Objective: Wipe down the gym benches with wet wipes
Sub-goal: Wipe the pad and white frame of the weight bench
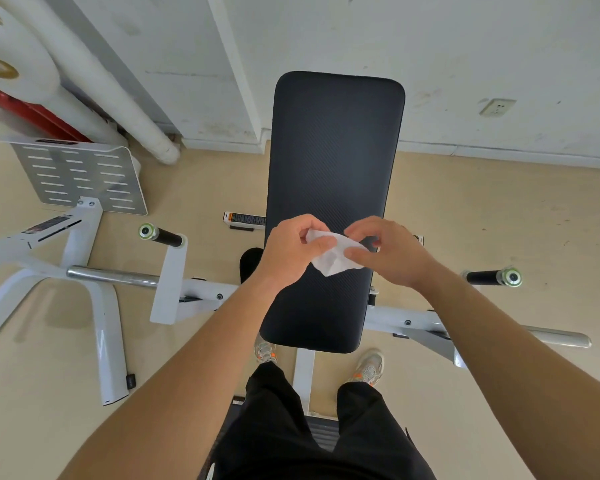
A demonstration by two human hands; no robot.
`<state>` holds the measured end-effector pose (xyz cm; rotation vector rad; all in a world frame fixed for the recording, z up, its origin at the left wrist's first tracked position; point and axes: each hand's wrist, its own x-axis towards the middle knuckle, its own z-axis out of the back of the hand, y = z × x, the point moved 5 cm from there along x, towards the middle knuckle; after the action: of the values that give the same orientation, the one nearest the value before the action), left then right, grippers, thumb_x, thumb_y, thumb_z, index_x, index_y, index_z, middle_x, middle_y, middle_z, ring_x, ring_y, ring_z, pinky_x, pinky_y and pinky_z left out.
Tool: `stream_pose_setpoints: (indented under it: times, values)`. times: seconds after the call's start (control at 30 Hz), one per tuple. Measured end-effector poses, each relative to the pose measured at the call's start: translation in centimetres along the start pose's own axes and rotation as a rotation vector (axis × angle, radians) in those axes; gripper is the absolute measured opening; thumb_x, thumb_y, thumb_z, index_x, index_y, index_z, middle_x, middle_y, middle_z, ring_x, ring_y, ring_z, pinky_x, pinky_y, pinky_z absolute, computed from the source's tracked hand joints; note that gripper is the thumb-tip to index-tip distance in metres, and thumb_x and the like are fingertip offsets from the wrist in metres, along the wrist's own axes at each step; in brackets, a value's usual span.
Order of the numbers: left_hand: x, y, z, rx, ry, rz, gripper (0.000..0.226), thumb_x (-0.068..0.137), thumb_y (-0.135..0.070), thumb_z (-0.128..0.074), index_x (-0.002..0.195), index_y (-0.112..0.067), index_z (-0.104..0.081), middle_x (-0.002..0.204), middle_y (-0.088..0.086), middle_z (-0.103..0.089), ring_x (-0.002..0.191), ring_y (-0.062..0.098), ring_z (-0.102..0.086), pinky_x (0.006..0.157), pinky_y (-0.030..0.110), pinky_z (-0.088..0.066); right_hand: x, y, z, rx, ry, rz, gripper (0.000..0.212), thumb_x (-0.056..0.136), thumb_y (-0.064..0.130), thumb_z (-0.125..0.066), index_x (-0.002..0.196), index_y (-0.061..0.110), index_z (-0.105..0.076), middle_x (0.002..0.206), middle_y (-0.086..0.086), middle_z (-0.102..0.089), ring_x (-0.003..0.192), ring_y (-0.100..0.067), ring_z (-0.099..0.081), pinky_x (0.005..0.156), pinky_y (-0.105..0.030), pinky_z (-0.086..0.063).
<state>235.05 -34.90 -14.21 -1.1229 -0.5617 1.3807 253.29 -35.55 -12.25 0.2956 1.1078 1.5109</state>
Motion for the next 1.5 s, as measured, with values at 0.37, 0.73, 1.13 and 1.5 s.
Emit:
stream_pose_setpoints:
  times: [0.37, 0.73, 1.13, 1.5]
  values:
    - [0.2, 1.3, 1.6, -0.102, -0.181, 0.165, 0.015, 0.093, -0.019, -0.068, 0.104, -0.019, -0.057, 0.097, 0.000, -0.066, 0.083, 0.012, -0.064, 0.057, 0.016, -0.051, 1.5, -1.9, -0.1, 0.301, -0.137, -0.221, 0.002, 0.092, 0.012, -0.069, 0.093, 0.014, -0.070, 0.085, -0.013, -0.073, 0.070, -0.013, -0.063, 0.081, -0.041, -0.057]
    - [-0.8, 1.0, 2.1, -0.237, -0.231, 0.219, 0.014, 0.098, -0.009, -0.053, 0.098, -0.015, -0.066, 0.100, 0.001, -0.065, 0.073, 0.015, -0.057, 0.049, 0.016, -0.047, 1.8, -0.1, -1.0, 0.532, -0.099, -0.163, 0.025, 0.088, -0.002, -0.071, 0.100, 0.020, -0.071, 0.094, 0.006, -0.076, 0.090, -0.014, -0.073, 0.079, -0.030, -0.058]
    - [-2.6, -1.2, 0.9, 0.080, -0.326, -0.043, 0.025, 0.090, -0.041, -0.072, 0.108, -0.023, -0.073, 0.107, -0.012, -0.068, 0.101, 0.005, -0.060, 0.086, 0.016, -0.045, 1.6, 2.2, -1.5, 0.554, -0.110, -0.107, 0.017, 0.097, 0.017, -0.066, 0.090, 0.028, -0.078, 0.095, 0.001, -0.076, 0.096, -0.025, -0.072, 0.088, -0.043, -0.060]
    - [-1.4, 0.7, 4.1, -0.061, -0.434, 0.100, 0.010, 0.100, -0.022, -0.057, 0.105, -0.016, -0.063, 0.092, -0.016, -0.064, 0.084, -0.009, -0.060, 0.074, 0.001, -0.042, 2.9, 0.7, -0.2, 0.141, -0.187, -0.146, 0.013, 0.095, 0.020, -0.062, 0.093, 0.027, -0.073, 0.082, 0.015, -0.067, 0.072, 0.001, -0.059, 0.064, -0.015, -0.040]
